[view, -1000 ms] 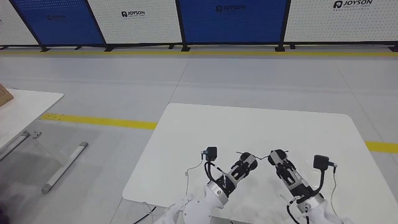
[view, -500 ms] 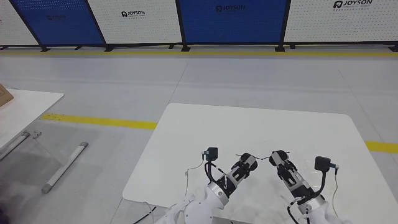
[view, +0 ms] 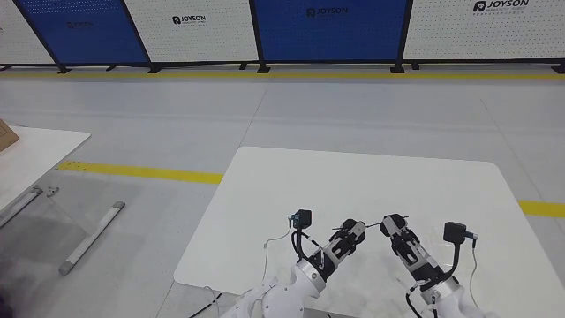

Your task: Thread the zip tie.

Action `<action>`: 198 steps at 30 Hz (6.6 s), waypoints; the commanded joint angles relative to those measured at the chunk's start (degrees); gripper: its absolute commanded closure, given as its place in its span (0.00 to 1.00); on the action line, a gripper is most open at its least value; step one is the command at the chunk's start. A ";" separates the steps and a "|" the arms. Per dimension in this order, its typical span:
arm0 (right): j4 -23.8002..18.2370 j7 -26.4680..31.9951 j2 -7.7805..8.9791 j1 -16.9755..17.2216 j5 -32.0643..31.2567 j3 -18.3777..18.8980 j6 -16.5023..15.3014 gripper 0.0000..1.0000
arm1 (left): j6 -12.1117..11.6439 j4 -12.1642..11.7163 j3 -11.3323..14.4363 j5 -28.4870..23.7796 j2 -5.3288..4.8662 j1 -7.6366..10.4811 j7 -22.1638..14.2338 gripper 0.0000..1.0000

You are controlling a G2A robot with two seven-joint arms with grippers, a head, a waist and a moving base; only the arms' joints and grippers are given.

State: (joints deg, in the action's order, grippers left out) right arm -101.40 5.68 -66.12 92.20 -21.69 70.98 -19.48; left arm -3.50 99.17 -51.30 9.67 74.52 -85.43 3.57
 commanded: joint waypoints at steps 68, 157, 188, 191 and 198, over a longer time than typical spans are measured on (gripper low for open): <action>-0.95 2.53 -0.90 0.43 -2.79 0.65 2.67 1.00 | -1.42 0.26 -0.80 1.72 0.44 -0.69 1.36 0.88; -1.13 2.04 -2.01 0.48 -4.82 0.50 2.76 1.00 | -2.50 0.44 -1.68 4.13 0.50 -1.24 0.98 0.84; -0.13 3.58 -2.30 -0.45 -4.45 0.41 2.46 1.00 | -2.61 0.39 -1.11 4.66 0.60 -1.24 0.09 1.00; -0.06 3.63 -2.32 -0.32 -3.33 0.63 2.24 1.00 | -2.50 0.33 -1.18 4.73 0.59 -1.29 0.08 1.00; 0.29 4.17 -2.35 -0.19 -2.14 0.94 2.41 0.00 | -0.69 -0.15 -1.41 3.61 0.80 -0.97 1.41 1.00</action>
State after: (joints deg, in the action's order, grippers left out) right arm -101.09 9.78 -68.46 92.07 -23.69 71.96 -17.28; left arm -4.54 99.08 -52.73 13.58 75.25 -86.53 4.75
